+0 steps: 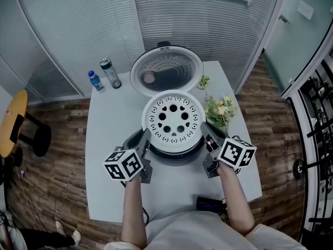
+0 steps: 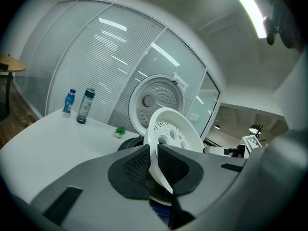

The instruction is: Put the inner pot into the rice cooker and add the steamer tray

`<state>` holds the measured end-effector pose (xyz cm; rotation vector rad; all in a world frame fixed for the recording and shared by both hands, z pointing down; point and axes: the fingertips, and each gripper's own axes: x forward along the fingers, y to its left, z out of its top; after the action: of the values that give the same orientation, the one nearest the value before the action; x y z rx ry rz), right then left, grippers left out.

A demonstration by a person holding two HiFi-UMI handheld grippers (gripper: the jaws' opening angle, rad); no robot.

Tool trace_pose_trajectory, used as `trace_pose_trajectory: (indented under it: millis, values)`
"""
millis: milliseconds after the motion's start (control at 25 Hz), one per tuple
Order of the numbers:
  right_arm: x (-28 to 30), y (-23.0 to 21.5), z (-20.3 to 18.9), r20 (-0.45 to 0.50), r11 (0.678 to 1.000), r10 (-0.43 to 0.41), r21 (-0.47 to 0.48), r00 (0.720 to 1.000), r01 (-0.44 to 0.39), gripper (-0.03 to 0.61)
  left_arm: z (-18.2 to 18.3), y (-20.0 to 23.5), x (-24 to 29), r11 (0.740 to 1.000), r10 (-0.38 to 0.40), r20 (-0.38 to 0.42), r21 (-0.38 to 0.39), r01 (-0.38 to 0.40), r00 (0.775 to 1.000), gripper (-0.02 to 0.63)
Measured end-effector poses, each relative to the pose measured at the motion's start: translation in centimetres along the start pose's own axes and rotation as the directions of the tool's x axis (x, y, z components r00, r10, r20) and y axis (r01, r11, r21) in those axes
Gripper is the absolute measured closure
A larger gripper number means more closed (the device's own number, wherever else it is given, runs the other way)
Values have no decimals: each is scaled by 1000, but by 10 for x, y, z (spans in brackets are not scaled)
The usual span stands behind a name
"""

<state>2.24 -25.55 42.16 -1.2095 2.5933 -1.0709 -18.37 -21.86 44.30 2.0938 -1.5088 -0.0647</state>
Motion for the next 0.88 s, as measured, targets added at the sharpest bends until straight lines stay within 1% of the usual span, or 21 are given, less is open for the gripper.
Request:
trace_pose_trajectory:
  millis: [280, 640, 880]
  values:
    - [2, -7, -7, -25, 1000, -6, 0, 1000, 6, 537, -10, 3, 1, 1000, 18, -24, 3, -18, 1000, 563]
    - [11, -10, -5, -58, 1000, -20, -23, 998, 19, 537, -8, 8, 8, 999, 37, -40, 14, -36, 998, 561]
    - [10, -13, -11, -79, 995, -65, -85, 995, 58, 535, -15, 7, 8, 999, 39, -50, 15, -39, 998, 561]
